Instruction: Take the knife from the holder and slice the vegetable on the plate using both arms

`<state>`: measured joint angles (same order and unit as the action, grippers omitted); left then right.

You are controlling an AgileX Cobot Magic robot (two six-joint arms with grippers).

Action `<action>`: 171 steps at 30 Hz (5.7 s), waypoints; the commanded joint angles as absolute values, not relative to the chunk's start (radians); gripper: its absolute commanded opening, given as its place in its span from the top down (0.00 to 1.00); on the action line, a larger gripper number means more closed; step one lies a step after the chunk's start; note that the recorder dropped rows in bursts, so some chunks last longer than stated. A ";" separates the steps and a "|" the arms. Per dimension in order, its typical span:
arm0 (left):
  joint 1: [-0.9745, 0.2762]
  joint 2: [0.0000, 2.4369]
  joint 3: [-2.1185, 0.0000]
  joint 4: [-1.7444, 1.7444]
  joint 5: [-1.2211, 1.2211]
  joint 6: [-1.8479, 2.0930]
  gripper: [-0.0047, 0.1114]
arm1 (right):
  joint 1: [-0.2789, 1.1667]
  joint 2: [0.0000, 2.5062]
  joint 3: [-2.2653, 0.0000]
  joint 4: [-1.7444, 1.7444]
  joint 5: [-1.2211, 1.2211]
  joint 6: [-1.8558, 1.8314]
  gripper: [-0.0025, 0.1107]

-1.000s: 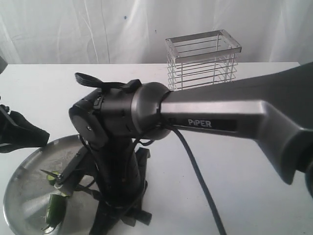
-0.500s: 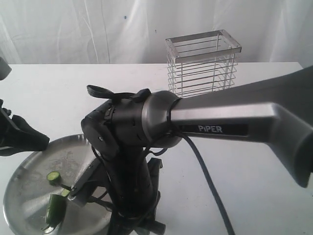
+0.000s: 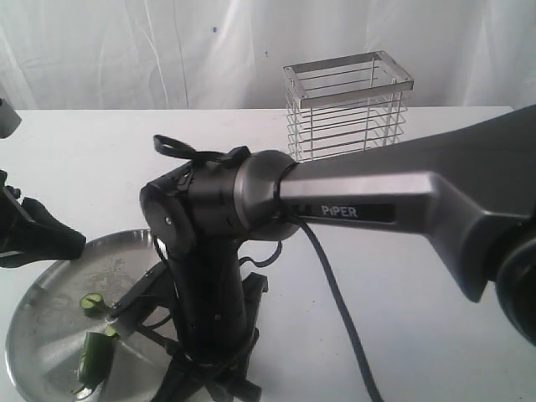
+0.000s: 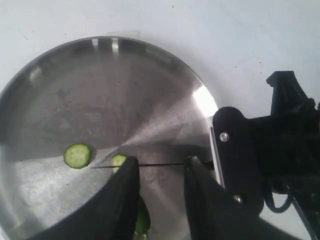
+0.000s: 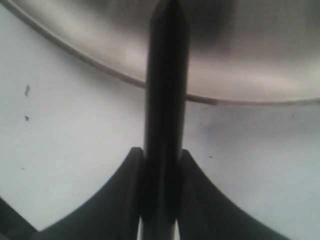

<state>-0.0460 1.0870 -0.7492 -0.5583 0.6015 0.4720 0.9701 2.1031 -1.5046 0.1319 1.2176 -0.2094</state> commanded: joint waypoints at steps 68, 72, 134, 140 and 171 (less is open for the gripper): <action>-0.053 1.288 -0.670 -0.650 0.268 0.470 0.64 | 0.879 2.173 -1.636 0.450 1.221 -0.306 0.98; -0.053 1.315 -0.670 -0.654 0.292 0.491 0.64 | 0.907 2.173 -1.636 0.362 1.221 -0.311 0.98; -0.053 1.583 -0.659 -0.604 0.313 0.504 0.96 | 0.996 2.200 -1.642 0.110 1.221 -0.285 0.98; -0.053 1.605 -0.659 -0.611 0.305 0.504 0.96 | 0.996 2.174 -1.642 0.094 1.221 -0.285 0.98; -0.051 1.540 -0.844 -0.635 0.438 0.501 0.91 | 0.985 2.105 -1.580 0.000 1.221 -0.240 0.98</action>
<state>-0.0469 1.6114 -0.8103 -0.6274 0.4099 0.5029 0.9879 2.1193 -1.5841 0.0000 1.2188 -0.2288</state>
